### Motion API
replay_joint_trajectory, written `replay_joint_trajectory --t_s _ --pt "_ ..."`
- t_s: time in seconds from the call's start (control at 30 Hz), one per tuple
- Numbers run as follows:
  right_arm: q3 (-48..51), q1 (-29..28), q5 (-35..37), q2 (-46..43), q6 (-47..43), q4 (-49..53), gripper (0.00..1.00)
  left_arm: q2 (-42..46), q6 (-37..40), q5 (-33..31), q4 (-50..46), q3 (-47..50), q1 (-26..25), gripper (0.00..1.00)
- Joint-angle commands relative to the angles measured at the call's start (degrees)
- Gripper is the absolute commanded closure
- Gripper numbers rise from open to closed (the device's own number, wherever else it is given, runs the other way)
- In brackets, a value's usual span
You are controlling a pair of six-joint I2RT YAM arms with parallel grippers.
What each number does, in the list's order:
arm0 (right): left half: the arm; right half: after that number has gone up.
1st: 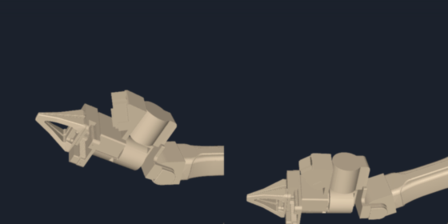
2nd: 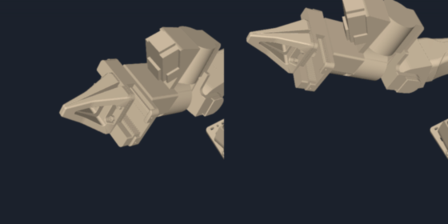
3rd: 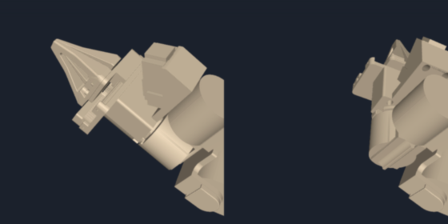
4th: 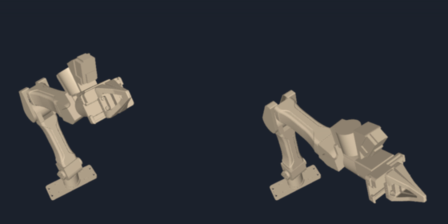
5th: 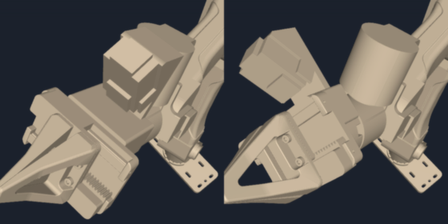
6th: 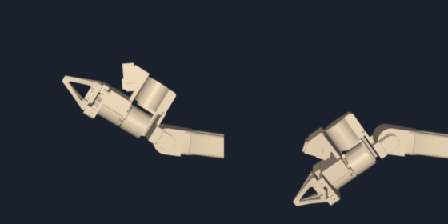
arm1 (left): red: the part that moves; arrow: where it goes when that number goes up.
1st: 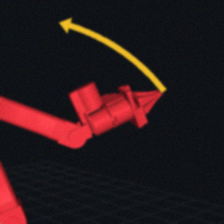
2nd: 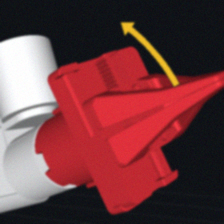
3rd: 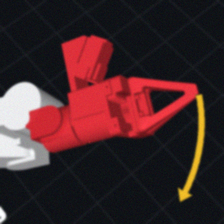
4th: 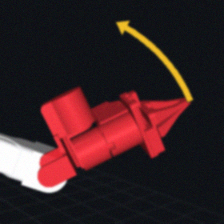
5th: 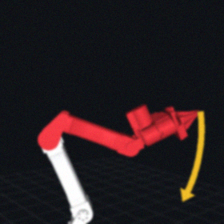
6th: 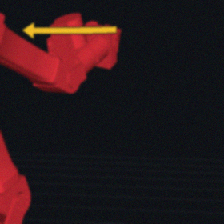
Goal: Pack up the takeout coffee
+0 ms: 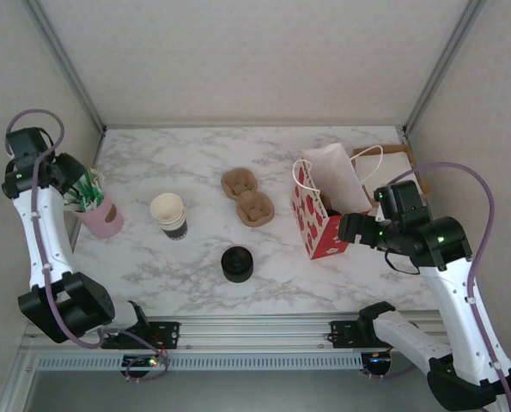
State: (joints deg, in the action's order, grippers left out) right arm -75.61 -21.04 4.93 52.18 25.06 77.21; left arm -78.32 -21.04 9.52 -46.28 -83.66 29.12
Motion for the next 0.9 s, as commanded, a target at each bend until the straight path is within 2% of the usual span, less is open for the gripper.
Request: replay_joint_trajectory --t_s 0.0,0.13,0.27,0.57,0.87 --pt "0.7 -0.4 0.6 -0.2 0.0 -0.9 0.01 -1.0 -1.1 2.1 1.8 -3.1 0.1 0.55" --pt "0.9 -0.3 0.9 0.2 -0.1 -1.2 0.01 -2.9 -1.5 4.1 2.1 -4.8 -0.8 0.49" --pt "0.8 -0.4 1.1 0.2 -0.2 -1.3 0.01 -6.0 -0.4 1.9 0.4 -7.5 -3.7 0.48" --pt "1.2 -0.3 1.3 0.2 -0.2 -1.2 0.01 -11.4 1.4 -4.2 -3.3 -11.6 -8.7 0.62" --pt "1.8 -0.4 1.7 -0.2 -0.3 -1.6 0.01 -12.8 2.1 -10.8 -4.6 -13.2 -9.5 0.71"
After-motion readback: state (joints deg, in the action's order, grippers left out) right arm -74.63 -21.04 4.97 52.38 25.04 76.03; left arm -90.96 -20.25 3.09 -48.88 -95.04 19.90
